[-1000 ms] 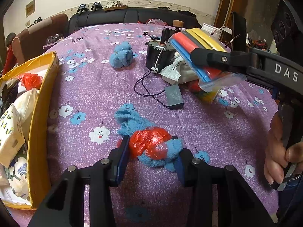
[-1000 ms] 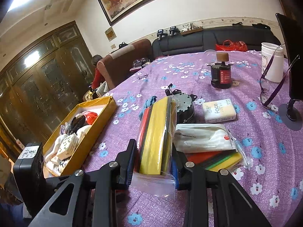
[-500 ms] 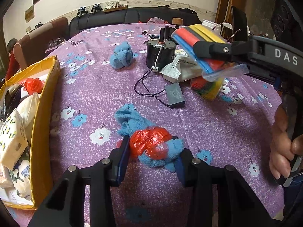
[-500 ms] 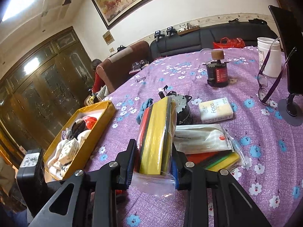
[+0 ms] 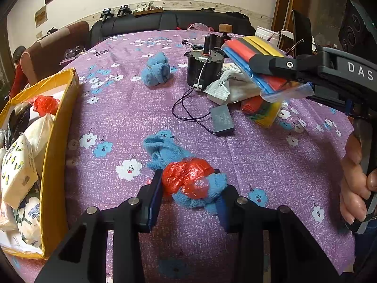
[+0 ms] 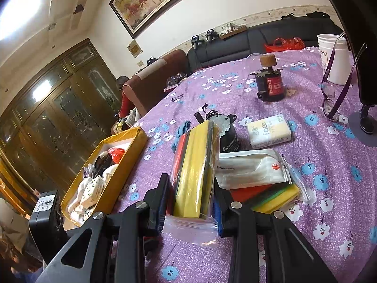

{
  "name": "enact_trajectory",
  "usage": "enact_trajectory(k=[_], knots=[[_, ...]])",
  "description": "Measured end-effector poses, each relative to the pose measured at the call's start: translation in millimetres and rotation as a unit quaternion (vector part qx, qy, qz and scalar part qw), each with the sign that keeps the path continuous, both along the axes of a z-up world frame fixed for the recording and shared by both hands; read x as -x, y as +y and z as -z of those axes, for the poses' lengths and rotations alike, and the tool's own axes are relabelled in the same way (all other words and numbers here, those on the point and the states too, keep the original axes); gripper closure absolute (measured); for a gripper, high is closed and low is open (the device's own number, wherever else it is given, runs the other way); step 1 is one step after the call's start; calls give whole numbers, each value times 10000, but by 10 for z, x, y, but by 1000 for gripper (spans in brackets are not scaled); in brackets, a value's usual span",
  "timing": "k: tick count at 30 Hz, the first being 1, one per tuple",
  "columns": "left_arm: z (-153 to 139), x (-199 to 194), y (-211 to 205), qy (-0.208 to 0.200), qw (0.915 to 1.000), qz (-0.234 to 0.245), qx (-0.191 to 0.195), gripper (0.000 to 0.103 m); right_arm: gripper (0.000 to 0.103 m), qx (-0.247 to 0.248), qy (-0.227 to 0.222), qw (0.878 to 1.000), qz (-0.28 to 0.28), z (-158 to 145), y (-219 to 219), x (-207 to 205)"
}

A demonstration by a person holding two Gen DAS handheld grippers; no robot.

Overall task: Organize soft objects
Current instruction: 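Carry the blue towel to the box with the left gripper while the right gripper carries the sponges, then lower the towel and sponge bag into the box and open both grippers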

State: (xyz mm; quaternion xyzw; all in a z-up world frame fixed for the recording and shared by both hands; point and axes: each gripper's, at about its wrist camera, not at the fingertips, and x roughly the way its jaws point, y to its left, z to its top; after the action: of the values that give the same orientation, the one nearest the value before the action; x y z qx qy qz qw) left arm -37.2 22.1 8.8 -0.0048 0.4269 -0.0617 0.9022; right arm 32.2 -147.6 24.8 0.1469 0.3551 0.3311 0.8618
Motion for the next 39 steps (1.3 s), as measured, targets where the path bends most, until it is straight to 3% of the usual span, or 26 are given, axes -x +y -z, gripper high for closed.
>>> enact_trajectory(k=[16,22,33,39], knots=[[-112,184,9,-505,9985,212,51,65,68,330,-321,9984,327,-85,46,74],[-377,326,308,-754,9968,-46,278,65,68,177,-246,9994,191,-173,163,115],[-830,545,1309,-1145,9847,-1182,573,64,68,16,-152,9960,-879,-418,1091,305],[-874,605,1713,-1154,9803,-1485,601,64,68,69,-141,9903,-1378,-576,1737,373]])
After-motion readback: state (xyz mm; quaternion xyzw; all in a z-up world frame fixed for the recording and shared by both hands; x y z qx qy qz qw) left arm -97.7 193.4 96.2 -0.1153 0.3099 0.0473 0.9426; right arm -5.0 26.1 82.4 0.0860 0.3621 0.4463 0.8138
